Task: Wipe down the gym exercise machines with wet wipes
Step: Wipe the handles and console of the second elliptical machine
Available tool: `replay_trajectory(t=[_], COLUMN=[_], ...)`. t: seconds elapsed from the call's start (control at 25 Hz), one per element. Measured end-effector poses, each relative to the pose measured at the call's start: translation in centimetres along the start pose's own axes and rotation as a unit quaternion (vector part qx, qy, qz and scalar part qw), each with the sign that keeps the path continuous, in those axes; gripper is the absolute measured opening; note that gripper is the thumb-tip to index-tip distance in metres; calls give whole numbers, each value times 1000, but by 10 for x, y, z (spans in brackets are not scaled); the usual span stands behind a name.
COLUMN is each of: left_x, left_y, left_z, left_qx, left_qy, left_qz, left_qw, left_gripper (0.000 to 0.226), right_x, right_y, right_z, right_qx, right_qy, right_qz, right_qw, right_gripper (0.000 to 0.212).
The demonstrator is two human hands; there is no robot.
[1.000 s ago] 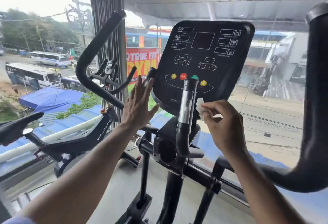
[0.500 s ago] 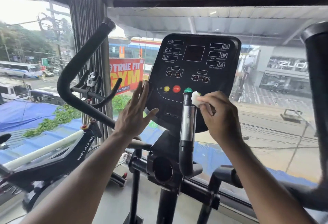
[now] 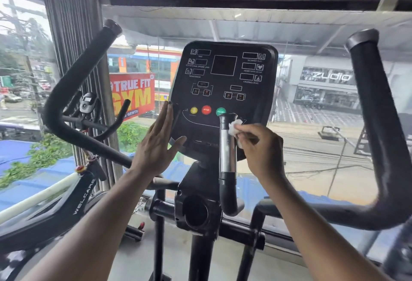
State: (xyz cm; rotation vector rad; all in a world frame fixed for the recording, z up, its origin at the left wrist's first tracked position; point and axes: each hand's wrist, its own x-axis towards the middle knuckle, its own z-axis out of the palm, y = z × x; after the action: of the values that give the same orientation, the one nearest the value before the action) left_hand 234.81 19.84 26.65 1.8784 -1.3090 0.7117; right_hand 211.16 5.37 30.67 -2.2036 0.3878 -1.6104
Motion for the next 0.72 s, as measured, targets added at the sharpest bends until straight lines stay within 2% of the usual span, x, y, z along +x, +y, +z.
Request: replay_trajectory(t=[0.2,0.32,0.36,0.4,0.48,0.52,0.56,0.64,0.72], left_x=[-1,-2,-2,-1,-1,-1,-2,-2,-3], left_y=[0,2,2,1,1,1,2,3,2], left_z=[1,1,1,2,3,4,4,3,3], left_qx=[-13,-18,-18,-17,-13,-11,-11,-10,-8], left_qy=[-1,-1,-1,1,5,7,9,11,12], left_qz=[-5,-13,-12,-10,-12,-10,-8,-8,-8], left_qw=[1000,1000,1000,1000,1000,1000,1000,1000,1000], left_gripper=[76,77,78,78,80,80,80,80,80], right_x=[26,11,5,4,26,49,76,126,159], right_y=[4,8,9,5,-2,-9,-19,-38,-48], right_z=[17,21,20,15,5,0,-5,-11,-9], right_qx=[38,145,164,143,29,-14,-54,-156,-217], right_qy=[48,38,39,44,15,-41,-139,-359,-498], right_qz=[88,206,221,198,67,-4,-45,-42,-12], right_qw=[994,967,961,969,997,999,988,919,840], right_gripper=[20,21,22,21,19,19,21,25,23])
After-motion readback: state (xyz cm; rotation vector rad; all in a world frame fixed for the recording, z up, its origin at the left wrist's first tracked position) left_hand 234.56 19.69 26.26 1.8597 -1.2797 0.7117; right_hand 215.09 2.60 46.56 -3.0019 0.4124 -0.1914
